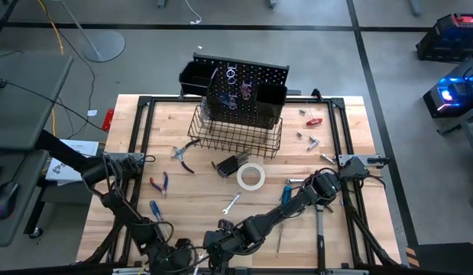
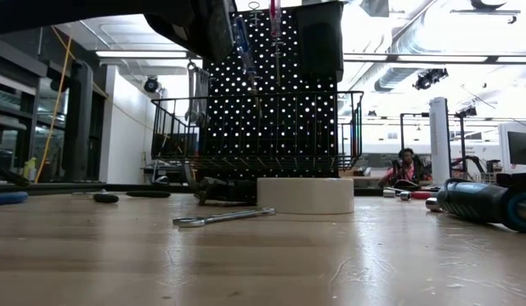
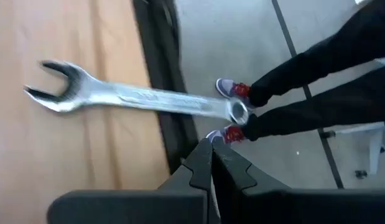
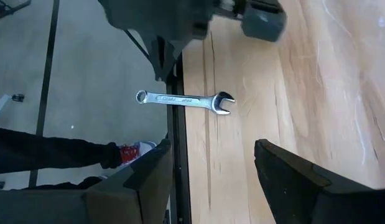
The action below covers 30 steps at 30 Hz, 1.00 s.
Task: Hang tools onto peg board
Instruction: Hang the wrench on the peg board
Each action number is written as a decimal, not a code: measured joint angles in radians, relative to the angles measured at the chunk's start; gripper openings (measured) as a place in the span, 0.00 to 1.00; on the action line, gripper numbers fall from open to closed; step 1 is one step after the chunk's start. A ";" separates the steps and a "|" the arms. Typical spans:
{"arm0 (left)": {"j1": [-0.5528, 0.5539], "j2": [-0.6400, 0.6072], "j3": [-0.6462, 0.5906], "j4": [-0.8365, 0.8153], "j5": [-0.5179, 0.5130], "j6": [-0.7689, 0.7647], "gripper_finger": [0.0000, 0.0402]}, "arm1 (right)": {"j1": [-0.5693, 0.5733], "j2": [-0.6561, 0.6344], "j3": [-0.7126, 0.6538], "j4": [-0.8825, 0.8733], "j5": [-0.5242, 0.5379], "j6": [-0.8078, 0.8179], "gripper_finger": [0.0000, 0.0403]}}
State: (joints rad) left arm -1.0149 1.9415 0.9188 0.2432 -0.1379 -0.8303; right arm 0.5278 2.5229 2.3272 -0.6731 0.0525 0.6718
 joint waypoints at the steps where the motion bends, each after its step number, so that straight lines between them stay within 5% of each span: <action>1: 0.007 0.001 0.000 0.000 0.007 -0.004 0.00 | 0.000 0.000 0.000 0.000 0.000 -0.001 0.54; 12: 0.044 0.075 0.069 0.068 0.127 -0.006 0.00 | 0.000 0.000 0.000 0.000 0.000 -0.010 0.54; 30: 0.114 0.103 0.121 -0.004 0.092 0.082 0.00 | 0.008 0.000 0.000 0.001 -0.043 -0.009 0.54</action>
State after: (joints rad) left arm -0.9013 2.0447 1.0393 0.2390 -0.0456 -0.7483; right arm 0.5355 2.5229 2.3272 -0.6724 0.0092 0.6632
